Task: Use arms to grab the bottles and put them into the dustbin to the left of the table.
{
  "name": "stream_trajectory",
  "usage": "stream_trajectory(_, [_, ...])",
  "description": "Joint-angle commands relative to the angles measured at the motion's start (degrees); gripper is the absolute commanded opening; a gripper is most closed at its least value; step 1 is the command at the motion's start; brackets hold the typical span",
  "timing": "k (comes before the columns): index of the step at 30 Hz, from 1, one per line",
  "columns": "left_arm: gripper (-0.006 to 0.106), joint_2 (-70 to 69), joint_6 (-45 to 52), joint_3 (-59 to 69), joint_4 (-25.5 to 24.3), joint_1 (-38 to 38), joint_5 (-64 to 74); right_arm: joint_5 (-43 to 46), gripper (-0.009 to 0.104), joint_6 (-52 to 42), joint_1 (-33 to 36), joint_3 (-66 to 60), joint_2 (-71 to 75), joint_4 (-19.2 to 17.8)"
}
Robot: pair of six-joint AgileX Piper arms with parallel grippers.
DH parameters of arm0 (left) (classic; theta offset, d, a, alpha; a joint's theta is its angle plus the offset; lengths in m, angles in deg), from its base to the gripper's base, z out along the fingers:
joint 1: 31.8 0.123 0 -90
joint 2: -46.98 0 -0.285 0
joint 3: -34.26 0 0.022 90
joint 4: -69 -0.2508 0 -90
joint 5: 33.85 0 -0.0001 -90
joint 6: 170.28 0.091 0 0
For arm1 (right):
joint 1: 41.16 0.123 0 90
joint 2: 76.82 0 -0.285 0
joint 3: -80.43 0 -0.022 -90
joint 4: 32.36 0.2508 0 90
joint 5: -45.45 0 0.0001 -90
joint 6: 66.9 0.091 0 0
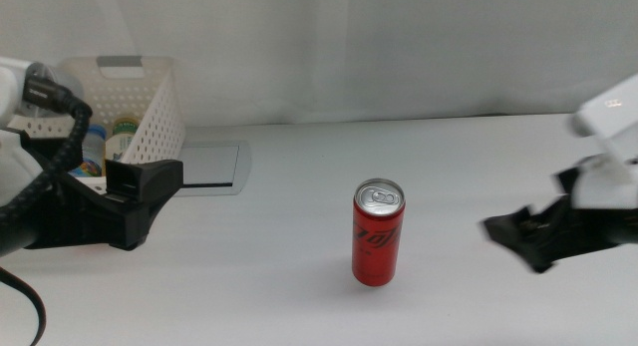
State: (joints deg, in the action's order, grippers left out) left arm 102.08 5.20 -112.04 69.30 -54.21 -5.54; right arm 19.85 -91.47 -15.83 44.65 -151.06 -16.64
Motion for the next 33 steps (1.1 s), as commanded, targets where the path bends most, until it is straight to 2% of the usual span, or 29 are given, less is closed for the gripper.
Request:
stream_trajectory(1, [0.089,-0.2,0.0,0.3,0.5,-0.4,-0.3,-5.0,0.103,0.2,-6.1,-0.4,2.4,-3.3])
stream_trajectory(7, [0.089,-0.2,0.3,0.3,0.5,-0.4,-0.4,-8.3,0.103,0.5,-18.5,0.9,8.0,-2.9])
stream_trajectory(11, [0.089,-0.2,3.6,0.3,1.2,-0.4,-0.4,-9.4,0.103,0.5,-18.6,1.0,10.9,-4.1])
stream_trajectory(14, [0.089,-0.2,7.8,2.7,5.2,-0.4,-3.9,-9.8,0.103,0.8,-18.6,1.0,11.7,-5.0])
stream_trajectory(19, [0.089,-0.2,21.8,12.6,19.5,-3.0,-18.8,-9.3,0.103,2.1,-18.6,1.0,11.7,-5.6])
stream_trajectory(21, [0.089,-0.2,24.1,16.4,22.8,-5.7,-24.8,-8.9,0.103,2.1,-18.6,1.0,11.7,-5.6])
stream_trajectory(27, [0.089,3.1,23.5,22.4,22.7,-19.4,-38.7,-8.1,0.103,2.1,-18.6,1.0,11.7,-5.6])
stream_trajectory(29, [0.089,9.9,21.8,23.1,22.7,-24.5,-45.5,-7.9,0.103,2.1,-18.6,1.0,11.7,-5.6])
stream_trajectory(33, [0.089,21.5,19.8,23.1,23.2,-25.7,-56.7,-7.9,0.103,2.3,-18.6,1.0,11.7,-5.6])
